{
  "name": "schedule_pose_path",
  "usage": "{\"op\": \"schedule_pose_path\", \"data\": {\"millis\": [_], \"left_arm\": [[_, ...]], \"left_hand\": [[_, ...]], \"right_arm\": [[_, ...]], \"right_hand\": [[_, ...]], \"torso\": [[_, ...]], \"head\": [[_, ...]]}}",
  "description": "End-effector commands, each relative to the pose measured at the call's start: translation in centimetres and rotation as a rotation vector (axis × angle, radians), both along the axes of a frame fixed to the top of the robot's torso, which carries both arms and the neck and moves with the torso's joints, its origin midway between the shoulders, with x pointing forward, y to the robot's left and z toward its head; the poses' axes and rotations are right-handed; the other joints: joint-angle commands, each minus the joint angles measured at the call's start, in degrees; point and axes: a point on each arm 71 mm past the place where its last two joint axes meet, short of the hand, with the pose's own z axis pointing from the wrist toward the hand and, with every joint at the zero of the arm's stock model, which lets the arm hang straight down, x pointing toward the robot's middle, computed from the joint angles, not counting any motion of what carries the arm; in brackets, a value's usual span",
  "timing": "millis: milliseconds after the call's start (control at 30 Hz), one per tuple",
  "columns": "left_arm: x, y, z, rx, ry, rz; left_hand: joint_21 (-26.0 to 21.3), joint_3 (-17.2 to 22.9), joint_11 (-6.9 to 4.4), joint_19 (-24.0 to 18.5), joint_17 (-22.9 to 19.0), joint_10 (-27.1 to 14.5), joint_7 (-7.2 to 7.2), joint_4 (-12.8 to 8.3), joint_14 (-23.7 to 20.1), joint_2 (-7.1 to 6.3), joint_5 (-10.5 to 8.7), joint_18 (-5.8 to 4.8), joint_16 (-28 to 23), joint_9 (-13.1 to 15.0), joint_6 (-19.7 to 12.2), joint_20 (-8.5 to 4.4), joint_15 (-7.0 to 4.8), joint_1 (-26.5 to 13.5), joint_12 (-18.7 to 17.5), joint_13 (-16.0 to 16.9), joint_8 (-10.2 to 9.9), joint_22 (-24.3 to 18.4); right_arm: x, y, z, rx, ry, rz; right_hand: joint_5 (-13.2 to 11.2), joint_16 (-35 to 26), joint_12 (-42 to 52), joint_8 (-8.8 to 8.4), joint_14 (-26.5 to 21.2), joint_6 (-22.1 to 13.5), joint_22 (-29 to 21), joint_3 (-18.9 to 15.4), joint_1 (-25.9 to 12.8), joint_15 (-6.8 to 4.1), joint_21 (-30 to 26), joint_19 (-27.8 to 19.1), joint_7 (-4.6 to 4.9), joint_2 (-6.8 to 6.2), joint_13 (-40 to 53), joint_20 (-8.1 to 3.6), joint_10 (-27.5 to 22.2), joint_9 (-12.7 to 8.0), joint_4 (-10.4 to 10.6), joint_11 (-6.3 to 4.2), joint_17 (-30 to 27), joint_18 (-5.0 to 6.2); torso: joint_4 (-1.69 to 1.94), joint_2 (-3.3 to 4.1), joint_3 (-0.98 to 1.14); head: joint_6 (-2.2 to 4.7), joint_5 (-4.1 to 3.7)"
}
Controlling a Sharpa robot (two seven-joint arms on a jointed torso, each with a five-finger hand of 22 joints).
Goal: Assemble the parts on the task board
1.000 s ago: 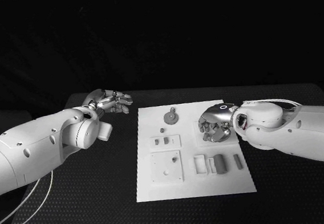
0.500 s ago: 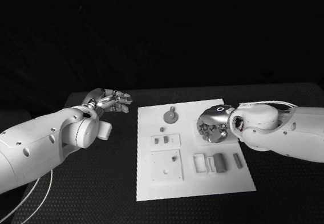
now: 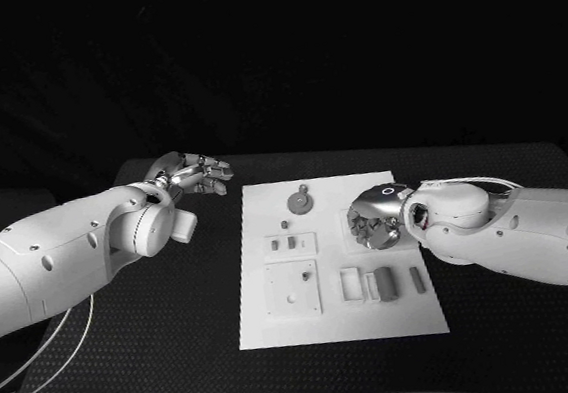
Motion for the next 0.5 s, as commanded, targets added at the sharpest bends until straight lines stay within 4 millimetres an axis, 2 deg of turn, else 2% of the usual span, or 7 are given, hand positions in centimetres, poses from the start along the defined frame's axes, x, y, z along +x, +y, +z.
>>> {"op": "schedule_pose_path", "data": {"millis": [33, 100, 167, 200, 233, 500], "left_arm": [[0.02, -0.26, 0.12, -0.008, -0.005, -0.015], [0.02, -0.25, 0.12, -0.008, -0.004, -0.016], [0.03, -0.26, 0.12, -0.008, -0.004, -0.015], [0.03, -0.27, 0.12, -0.008, -0.005, -0.015], [0.04, -0.28, 0.12, -0.008, -0.005, -0.016], [0.05, -0.21, 0.12, -0.008, -0.006, -0.014]], "left_hand": [[-0.3, -0.4, -0.01, -0.1, 0.1, -0.3, 0.07, 0.0, 0.1, -0.01, 0.07, -0.19, -0.4, -0.1, -0.4, 0.26, 0.15, -0.4, 0.2, -0.1, 0.4, -0.1], [-0.3, -0.4, -0.01, -0.1, 0.1, -0.3, 0.07, 0.0, 0.1, 0.0, 0.07, -0.2, -0.4, -0.1, -0.4, 0.26, 0.15, -0.4, 0.2, -0.1, 0.4, -0.1], [-0.3, -0.4, -0.01, -0.1, 0.1, -0.3, 0.07, 0.0, 0.1, 0.01, 0.07, -0.19, -0.4, -0.1, -0.4, 0.26, 0.15, -0.4, 0.2, -0.1, 0.4, -0.1], [-0.3, -0.4, -0.01, -0.1, 0.1, -0.3, 0.07, 0.0, 0.1, 0.01, 0.07, -0.19, -0.4, -0.1, -0.4, 0.26, 0.15, -0.5, 0.2, -0.1, 0.4, -0.1], [-0.3, -0.4, -0.01, -0.1, 0.1, -0.3, 0.07, 0.1, 0.1, 0.02, 0.07, -0.19, -0.4, -0.1, -0.4, 0.26, 0.15, -0.5, 0.2, -0.1, 0.4, -0.1], [-0.3, -0.4, -0.01, -0.1, 0.2, -0.3, 0.07, 0.1, 0.1, 0.06, 0.08, -0.19, -0.4, -0.1, -0.4, 0.26, 0.15, -0.5, 0.2, -0.1, 0.4, -0.1]], "right_arm": [[-0.03, 0.09, 0.1, 0.004, -0.028, 0.005], [-0.01, 0.16, 0.3, 0.023, -0.052, 0.004], [0.01, 0.21, 0.5, 0.044, -0.078, 0.002], [0.02, 0.2, 0.56, 0.049, -0.085, 0.0], [0.04, 0.18, 0.61, 0.053, -0.091, -0.003], [-0.09, 0.03, 0.87, 0.069, -0.109, -0.007]], "right_hand": [[0.3, 0.4, 0.5, 0.55, 0.6, 0.9, 1.3, 0.2, 0.1, -0.34, 0.4, 0.7, -0.25, 1.23, 0.1, -0.05, 1.0, 0.0, -0.5, -0.13, 0.0, 0.77], [0.3, 0.8, 0.8, 0.85, 1.1, 1.5, 1.3, 0.2, 0.0, -0.57, 0.7, 1.2, -0.49, 2.12, 0.3, -0.23, 1.6, 0.1, -0.6, -0.4, 0.1, 0.77], [0.2, 2.2, 1.7, 1.74, 3.0, 3.2, 1.5, 0.5, 0.2, -1.3, 1.7, 2.9, -1.19, 4.57, 0.7, -0.83, 3.4, 0.4, -0.8, -1.21, 0.7, 0.77], [0.5, 3.1, 2.0, 2.02, 3.6, 4.0, 1.4, 2.4, 0.6, -1.71, 2.3, 3.9, -1.54, 4.67, 1.0, -1.25, 4.4, 0.5, -0.7, -1.62, 1.1, 0.77], [0.4, 3.6, 2.1, 2.0, 3.8, 4.4, 1.3, 4.1, 0.4, -1.87, 2.6, 4.3, -1.7, 4.19, 1.1, -1.5, 4.8, 0.5, -0.3, -1.79, 1.3, 0.77], [0.3, 4.5, 2.2, 2.15, 4.2, 5.2, 1.4, 5.4, -0.2, -2.19, 3.4, 5.0, -2.0, 4.21, 1.5, -1.9, 5.5, 0.6, -0.7, -2.09, 1.5, 0.77]], "torso": [[-0.02, -0.01, 0.0], [-0.02, -0.01, 0.0], [0.0, 0.0, 0.01], [0.0, 0.0, 0.01], [0.0, 0.0, 0.01], [0.0, -0.01, -0.02]], "head": [[0.03, 0.01], [0.03, 0.01], [0.05, -0.02], [0.05, -0.02], [0.05, -0.02], [0.07, -0.01]]}}
